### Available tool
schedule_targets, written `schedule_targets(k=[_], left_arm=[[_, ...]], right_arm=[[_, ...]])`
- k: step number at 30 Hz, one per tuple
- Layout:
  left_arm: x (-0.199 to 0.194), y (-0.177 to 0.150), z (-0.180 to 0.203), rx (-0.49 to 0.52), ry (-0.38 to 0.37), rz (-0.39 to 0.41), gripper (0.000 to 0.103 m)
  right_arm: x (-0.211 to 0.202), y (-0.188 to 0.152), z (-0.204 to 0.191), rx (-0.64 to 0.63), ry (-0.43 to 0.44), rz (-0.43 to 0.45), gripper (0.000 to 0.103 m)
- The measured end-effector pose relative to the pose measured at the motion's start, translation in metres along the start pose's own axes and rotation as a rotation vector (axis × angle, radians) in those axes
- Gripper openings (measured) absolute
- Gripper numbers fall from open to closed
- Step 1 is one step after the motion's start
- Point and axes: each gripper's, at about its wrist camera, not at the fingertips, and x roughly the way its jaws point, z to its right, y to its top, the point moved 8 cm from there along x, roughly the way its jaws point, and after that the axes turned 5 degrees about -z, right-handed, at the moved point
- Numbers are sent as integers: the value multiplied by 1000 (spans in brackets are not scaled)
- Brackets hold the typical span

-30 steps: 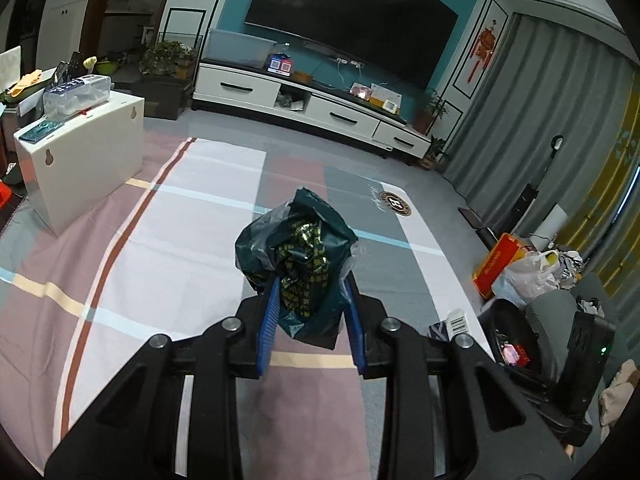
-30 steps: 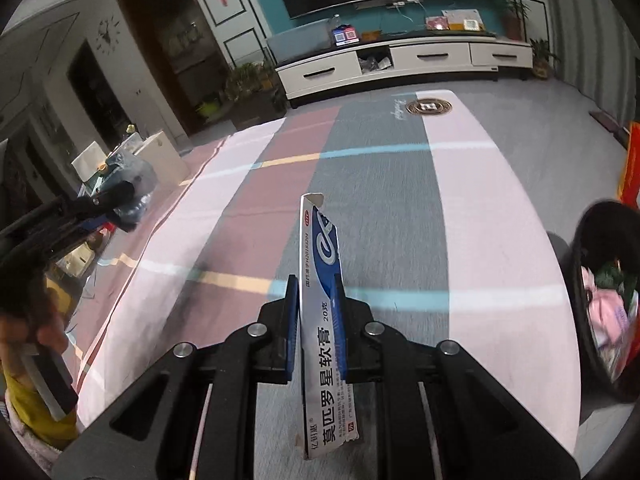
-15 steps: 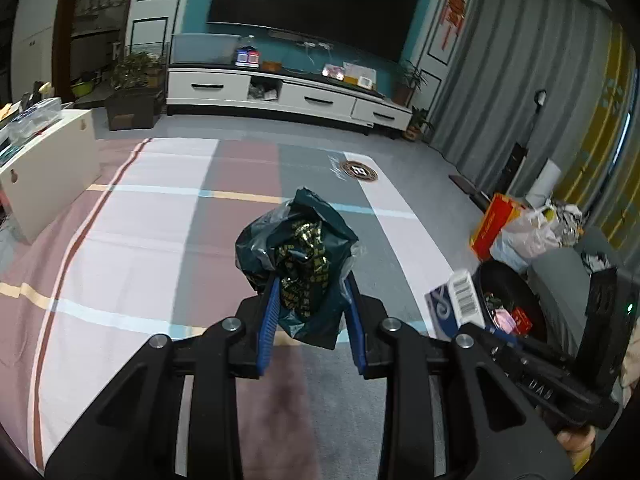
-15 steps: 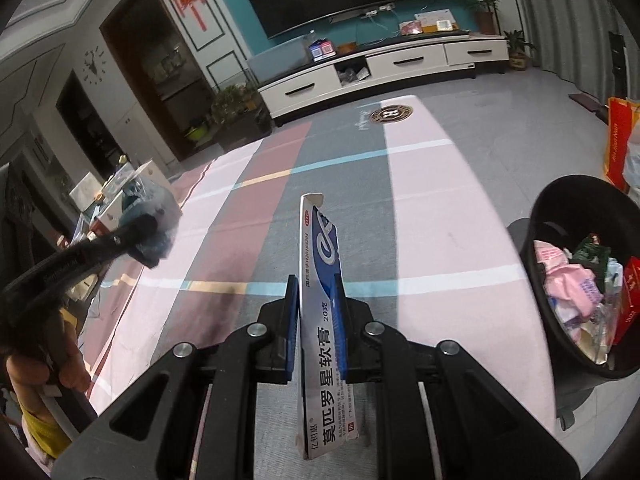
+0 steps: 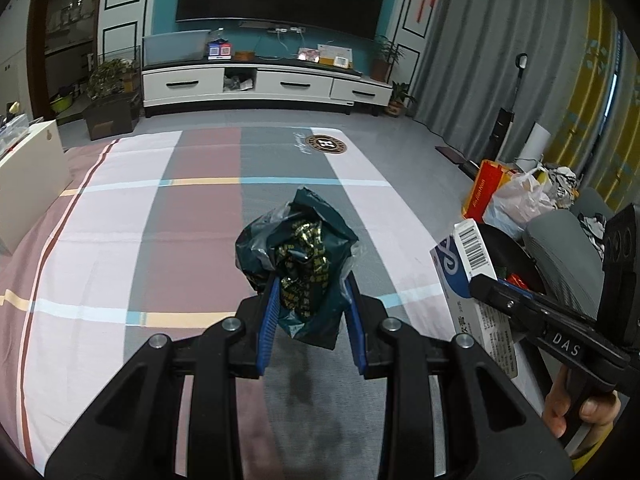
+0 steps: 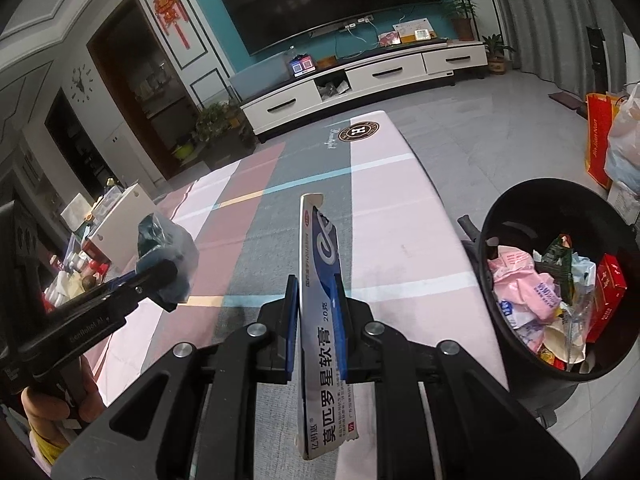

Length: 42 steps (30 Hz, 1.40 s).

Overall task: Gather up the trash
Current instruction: 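Lift the green snack bag and ointment box and carry them over the bin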

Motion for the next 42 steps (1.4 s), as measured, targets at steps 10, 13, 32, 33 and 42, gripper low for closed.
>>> schedule_targets(k=[10,13,32,33,42], left_arm=[[6,-5,45,92,-45,-12,32],[9,-10,63,125,-60,-24,32],[10,-20,123,219,-72,-51,32],[10,-20,126,223,-72,-52,32],[14,-19,158,278,-76,-61,33]], right_arm=[[-27,1,31,31,-26,35,17],[-37,1,42,43,-30,50,17],[-71,4,71,91,-13,109,17],[-73,4,73,97,-15,115,17],[-94,4,101,145,-18,156,17]])
